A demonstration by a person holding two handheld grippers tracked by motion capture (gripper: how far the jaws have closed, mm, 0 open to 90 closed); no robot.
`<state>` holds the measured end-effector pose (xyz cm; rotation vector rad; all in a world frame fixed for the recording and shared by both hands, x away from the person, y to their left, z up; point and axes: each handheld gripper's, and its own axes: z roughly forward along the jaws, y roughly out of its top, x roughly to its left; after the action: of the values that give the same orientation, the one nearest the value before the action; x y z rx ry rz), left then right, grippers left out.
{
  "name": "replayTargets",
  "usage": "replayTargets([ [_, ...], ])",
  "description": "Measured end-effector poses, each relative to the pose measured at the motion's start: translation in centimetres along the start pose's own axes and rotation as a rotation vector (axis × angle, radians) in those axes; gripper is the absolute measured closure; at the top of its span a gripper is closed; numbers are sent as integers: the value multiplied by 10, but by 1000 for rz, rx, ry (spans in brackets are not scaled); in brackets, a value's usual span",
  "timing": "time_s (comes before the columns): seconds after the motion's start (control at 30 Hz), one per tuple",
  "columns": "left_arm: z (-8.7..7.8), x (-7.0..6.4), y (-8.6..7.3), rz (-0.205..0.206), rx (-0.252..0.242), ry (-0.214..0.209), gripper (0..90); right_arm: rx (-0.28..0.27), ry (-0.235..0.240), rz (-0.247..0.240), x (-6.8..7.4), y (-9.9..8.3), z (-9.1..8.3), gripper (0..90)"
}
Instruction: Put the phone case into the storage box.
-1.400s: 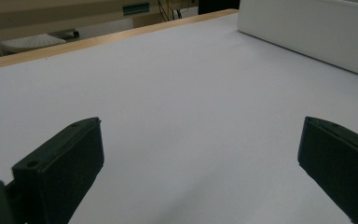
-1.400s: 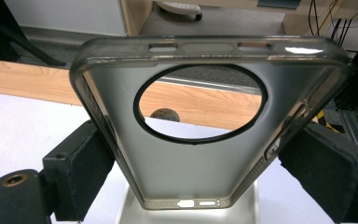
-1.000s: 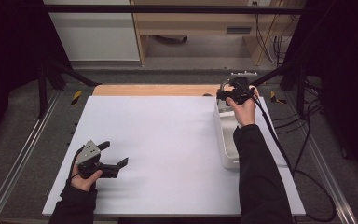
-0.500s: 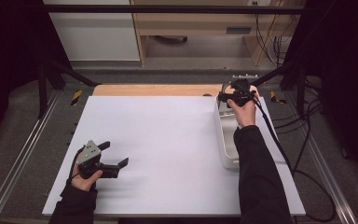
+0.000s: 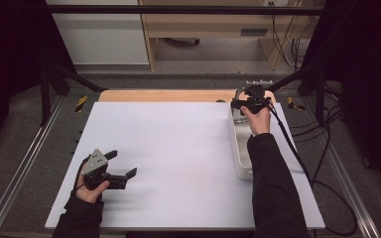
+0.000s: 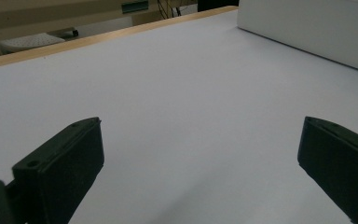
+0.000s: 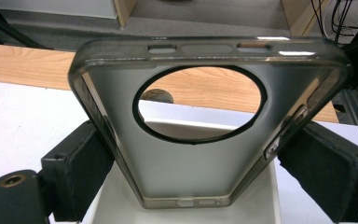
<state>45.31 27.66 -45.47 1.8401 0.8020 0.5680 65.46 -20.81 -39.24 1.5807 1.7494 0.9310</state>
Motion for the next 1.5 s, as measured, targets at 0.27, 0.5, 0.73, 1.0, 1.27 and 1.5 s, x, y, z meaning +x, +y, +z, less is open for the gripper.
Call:
replayTargets([
  [0.27,0,0,0,1,2,0,0,4,-4,5,0,0,3,114],
  [0.5,1,0,0,1,3,-1,0,23,-7,1,2,-1,7,113],
  [0.73,1,0,0,2,2,-1,0,14,-10,4,2,-1,8,112],
  [1.0,1,0,0,2,3,-1,0,11,-7,3,2,-1,9,103],
  [1.27,1,0,-1,4,2,-4,0,10,18,-15,1,0,9,5],
  [1.5,1,0,-1,4,3,-4,0,-20,14,-10,-1,2,6,3],
])
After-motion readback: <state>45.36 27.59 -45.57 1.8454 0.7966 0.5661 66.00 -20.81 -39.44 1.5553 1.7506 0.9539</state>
